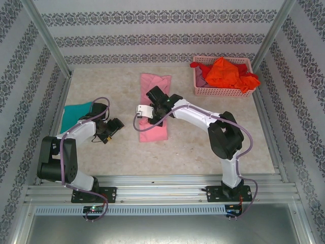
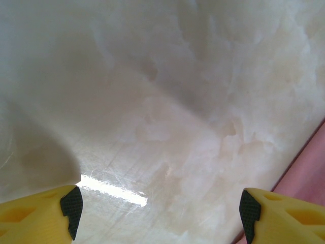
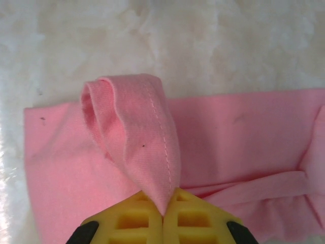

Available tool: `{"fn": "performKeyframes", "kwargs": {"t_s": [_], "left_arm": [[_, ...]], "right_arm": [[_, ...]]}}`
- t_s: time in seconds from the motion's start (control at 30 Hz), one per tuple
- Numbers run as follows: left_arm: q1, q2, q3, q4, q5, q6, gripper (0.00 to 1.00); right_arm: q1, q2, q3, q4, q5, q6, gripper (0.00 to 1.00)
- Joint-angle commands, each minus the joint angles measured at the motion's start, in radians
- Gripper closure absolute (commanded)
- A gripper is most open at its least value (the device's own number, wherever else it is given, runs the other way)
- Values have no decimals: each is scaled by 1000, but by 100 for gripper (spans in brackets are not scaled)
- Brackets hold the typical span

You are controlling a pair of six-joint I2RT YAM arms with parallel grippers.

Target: Fold and stack the t-shirts

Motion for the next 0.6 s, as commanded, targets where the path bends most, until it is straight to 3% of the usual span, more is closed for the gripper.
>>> {"fn": "performKeyframes", "kwargs": {"t_s": [0.0,0.57], "left_arm": [[-8,-3,20,-7,-7,19,18],[-8,10,27,-1,-1,19,18]], "right_arm": [[-17,44,68,12,11,-34,100],[-57,172,162,27,53,-31,100]]}}
